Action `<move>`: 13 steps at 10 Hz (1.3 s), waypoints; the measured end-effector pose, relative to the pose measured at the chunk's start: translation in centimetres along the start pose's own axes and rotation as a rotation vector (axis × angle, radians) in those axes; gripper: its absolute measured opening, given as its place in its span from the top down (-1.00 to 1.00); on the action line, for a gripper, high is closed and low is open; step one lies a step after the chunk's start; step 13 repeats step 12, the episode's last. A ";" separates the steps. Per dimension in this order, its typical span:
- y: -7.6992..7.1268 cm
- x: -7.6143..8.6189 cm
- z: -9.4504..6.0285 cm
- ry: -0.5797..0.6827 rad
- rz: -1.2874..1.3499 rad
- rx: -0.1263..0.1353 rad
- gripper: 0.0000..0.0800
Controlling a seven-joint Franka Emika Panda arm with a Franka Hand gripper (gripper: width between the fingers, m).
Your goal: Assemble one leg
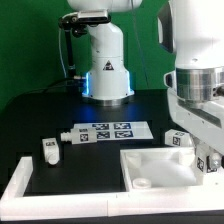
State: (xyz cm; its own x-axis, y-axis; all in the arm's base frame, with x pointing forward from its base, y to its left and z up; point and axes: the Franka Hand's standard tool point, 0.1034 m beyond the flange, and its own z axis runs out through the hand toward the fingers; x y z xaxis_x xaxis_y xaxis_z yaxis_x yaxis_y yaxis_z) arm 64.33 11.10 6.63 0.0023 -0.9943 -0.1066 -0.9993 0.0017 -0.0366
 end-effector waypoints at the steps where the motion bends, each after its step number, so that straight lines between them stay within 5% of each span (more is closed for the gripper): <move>1: 0.0 0.1 0.0 -0.009 0.128 0.003 0.29; 5: 0.0 0.1 0.0 -0.008 0.214 0.002 0.29; 6: 0.0 0.1 0.0 -0.008 0.213 0.003 0.07; 7: 0.0 0.1 0.0 -0.008 0.213 0.004 -0.36; 11: -1.2 -1.3 -3.6 -0.031 0.154 0.054 -0.61; 13: -1.0 -1.2 -3.2 -0.028 0.154 0.051 -0.62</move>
Offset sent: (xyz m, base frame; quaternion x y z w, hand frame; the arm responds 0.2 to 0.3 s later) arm 0.0000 0.0000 0.0000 0.0000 0.0000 0.1296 0.9916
